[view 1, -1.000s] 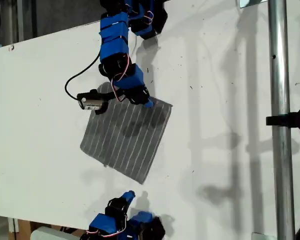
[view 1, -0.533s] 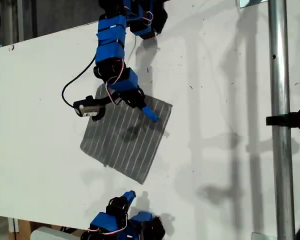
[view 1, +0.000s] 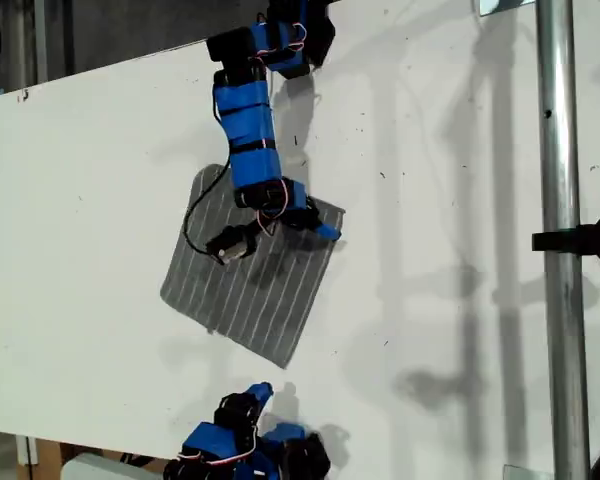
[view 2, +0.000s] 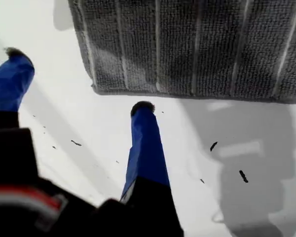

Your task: Grasp corners of a towel and fold twice.

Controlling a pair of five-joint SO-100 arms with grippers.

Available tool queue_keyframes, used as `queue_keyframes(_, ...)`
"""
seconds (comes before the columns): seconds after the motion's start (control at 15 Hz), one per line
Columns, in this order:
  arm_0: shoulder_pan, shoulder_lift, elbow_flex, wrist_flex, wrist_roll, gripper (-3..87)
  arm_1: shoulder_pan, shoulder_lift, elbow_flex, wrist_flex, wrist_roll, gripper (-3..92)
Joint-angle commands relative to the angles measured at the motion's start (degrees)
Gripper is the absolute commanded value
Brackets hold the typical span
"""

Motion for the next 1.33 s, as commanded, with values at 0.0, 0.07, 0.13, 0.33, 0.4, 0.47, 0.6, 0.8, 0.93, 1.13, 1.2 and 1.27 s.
queue_keyframes(0.0,-0.8,0.9,-0.4,0.2,-0.5,-2.8,-0.3,0.4,-0.4,-0.8,0.6,37.7)
queue_keyframes(0.07,-0.9,1.0,-0.2,0.2,-0.4,-2.8,-0.3,-0.4,0.0,-1.0,1.1,37.0)
queue_keyframes(0.13,-0.9,1.0,-0.1,0.2,-0.4,-2.8,-0.4,-1.6,-0.2,-1.6,1.3,36.0)
queue_keyframes(0.33,-0.9,1.1,0.6,0.2,-0.7,-2.8,0.4,-7.4,-1.6,-2.7,3.1,31.6)
queue_keyframes(0.4,-0.9,1.2,0.9,0.1,-0.7,-2.8,0.5,-8.7,-2.5,-3.0,3.3,30.1)
queue_keyframes(0.47,-0.9,1.4,1.1,0.1,-0.9,-2.8,1.0,-9.2,-2.7,-3.1,4.0,22.5)
queue_keyframes(0.6,-0.9,1.8,1.3,0.1,-1.1,-2.8,1.3,-9.2,-2.4,-2.4,6.5,-0.2)
queue_keyframes(0.8,-1.0,2.2,1.9,-0.1,-1.0,-2.8,0.5,-9.0,-2.7,-3.0,6.1,-0.2)
queue_keyframes(0.93,-1.7,0.2,1.1,-0.7,-0.4,-2.8,0.2,-8.6,-2.6,-2.9,6.1,-0.2)
queue_keyframes(1.13,-6.2,-10.5,-3.6,-2.8,6.8,-2.8,0.0,-7.8,-2.7,-3.4,6.1,-0.2)
queue_keyframes(1.2,-7.0,-12.6,-4.1,-4.7,9.6,-2.7,-0.2,-7.3,-2.6,-3.3,6.1,-0.2)
queue_keyframes(1.27,-7.7,-14.8,-6.4,-4.7,12.8,2.3,-0.4,-6.7,-2.3,-3.0,6.5,-0.2)
